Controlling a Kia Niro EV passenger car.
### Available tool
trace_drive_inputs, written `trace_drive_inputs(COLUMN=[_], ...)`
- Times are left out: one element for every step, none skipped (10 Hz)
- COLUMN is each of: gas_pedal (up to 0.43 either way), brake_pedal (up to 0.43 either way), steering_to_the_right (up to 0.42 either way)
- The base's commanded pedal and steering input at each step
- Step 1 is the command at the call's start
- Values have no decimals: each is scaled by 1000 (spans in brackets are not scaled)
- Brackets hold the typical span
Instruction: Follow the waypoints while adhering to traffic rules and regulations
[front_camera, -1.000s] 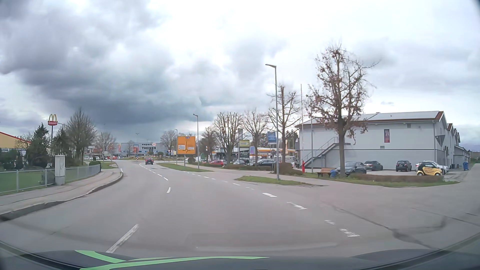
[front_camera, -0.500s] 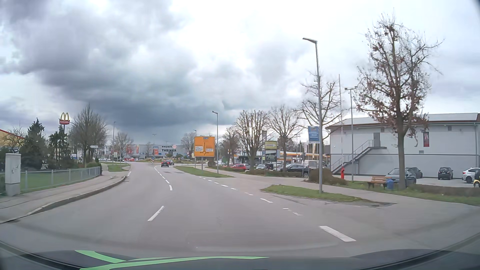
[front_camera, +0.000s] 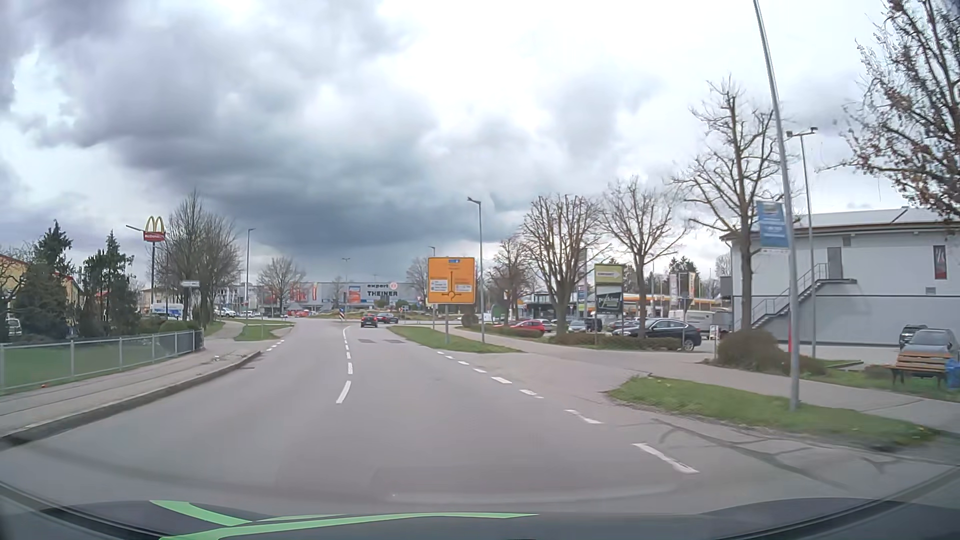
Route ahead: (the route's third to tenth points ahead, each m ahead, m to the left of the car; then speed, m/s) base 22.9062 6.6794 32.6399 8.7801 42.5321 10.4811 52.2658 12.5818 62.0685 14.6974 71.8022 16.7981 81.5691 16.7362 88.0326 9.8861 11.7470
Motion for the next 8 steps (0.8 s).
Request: trace_drive_inputs(gas_pedal=[118, 118, 118, 118, 118, 118, 118, 118], brake_pedal=[0, 0, 0, 0, 0, 0, 0, 0], steering_to_the_right=[-64, -63, -60, -58, -55, -54, -52, -49])
